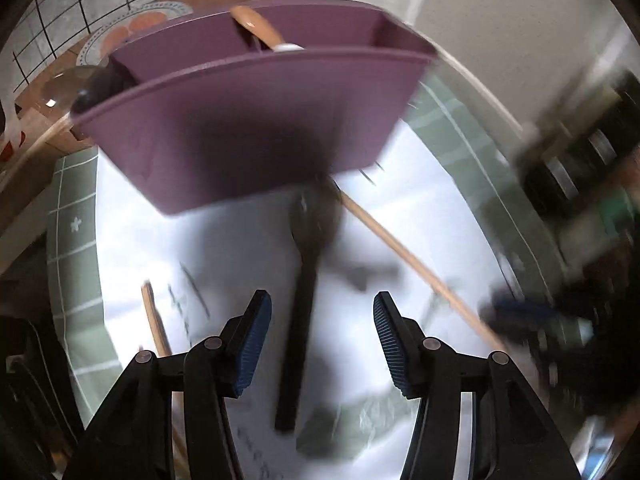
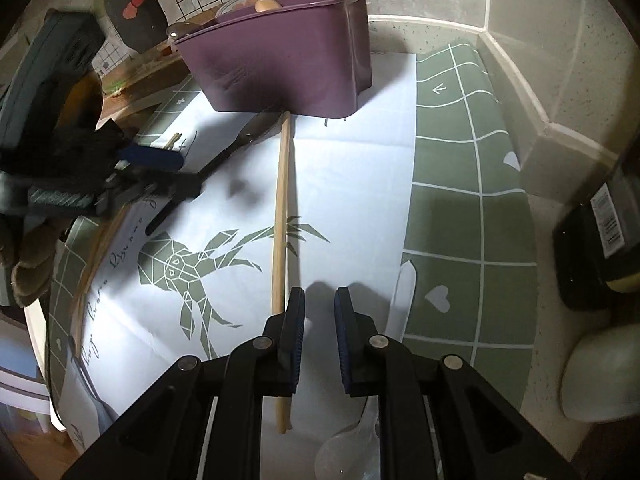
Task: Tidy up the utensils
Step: 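Close left gripper on the dark-handled spoon while right gripper grasps the chopstick, then lift the spoon and chopstick and carry both over the purple holder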
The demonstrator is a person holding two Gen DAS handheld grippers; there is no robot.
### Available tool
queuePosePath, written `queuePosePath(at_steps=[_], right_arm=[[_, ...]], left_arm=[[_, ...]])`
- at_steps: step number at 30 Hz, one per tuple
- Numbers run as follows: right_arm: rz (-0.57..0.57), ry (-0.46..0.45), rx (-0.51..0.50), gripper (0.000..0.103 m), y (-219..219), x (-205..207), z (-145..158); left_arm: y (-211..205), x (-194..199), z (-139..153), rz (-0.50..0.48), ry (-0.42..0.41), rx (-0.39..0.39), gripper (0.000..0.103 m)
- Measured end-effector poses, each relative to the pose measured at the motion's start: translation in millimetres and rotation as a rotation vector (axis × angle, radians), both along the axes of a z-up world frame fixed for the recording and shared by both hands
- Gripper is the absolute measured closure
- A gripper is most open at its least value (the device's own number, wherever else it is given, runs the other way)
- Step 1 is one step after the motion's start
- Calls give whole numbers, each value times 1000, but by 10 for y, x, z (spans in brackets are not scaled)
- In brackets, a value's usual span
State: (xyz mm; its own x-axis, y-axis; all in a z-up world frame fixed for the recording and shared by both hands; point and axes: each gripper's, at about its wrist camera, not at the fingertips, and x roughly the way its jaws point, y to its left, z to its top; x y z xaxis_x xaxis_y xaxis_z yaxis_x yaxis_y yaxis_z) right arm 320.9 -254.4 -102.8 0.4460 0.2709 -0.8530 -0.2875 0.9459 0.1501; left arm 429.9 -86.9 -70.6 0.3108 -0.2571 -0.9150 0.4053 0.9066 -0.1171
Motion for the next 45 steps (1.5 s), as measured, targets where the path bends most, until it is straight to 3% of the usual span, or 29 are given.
queuePosePath(at_steps=[5, 7, 10, 13, 16, 22, 29, 30, 31, 32, 39, 42, 45], right_arm=[[2, -1, 6, 87, -6, -58, -4], [1, 3, 14, 86, -35, -72, -2], [3, 3, 6, 86, -72, -71, 19], [13, -21, -9, 86, -80, -60, 107], [39, -35, 3, 86, -35, 8, 214], [112, -14, -6, 86, 408, 439, 260], [116, 8, -142, 86, 857, 950, 137], [108, 18, -150, 88, 885, 1002, 140], [91, 39, -161, 97, 900, 1053, 137], [80, 54, -159, 98, 902, 1073, 140], [44, -67, -38, 100, 724, 514, 652], [74, -136, -44, 100, 693, 239, 831], [134, -135, -88, 99, 729, 211, 829]], left_arm=[[-144, 349, -122, 102, 19, 28, 52], [-160, 381, -132, 113, 4, 43, 70], [-114, 356, -118, 130, -5, 9, 71], [66, 178, -26, 166, -50, -27, 71], [341, -96, 170, 233, -107, -116, 71], [945, -664, 543, 384, -262, -253, 71], [1151, -992, 715, 447, -340, -341, 70], [1107, -1022, 713, 447, -344, -344, 70], [1120, -1031, 723, 445, -345, -350, 70], [1156, -1066, 748, 445, -347, -358, 70], [1227, -1318, 949, 412, -413, -391, 70], [1206, -1424, 981, 390, -420, -386, 70], [1175, -1447, 979, 389, -395, -355, 70]])
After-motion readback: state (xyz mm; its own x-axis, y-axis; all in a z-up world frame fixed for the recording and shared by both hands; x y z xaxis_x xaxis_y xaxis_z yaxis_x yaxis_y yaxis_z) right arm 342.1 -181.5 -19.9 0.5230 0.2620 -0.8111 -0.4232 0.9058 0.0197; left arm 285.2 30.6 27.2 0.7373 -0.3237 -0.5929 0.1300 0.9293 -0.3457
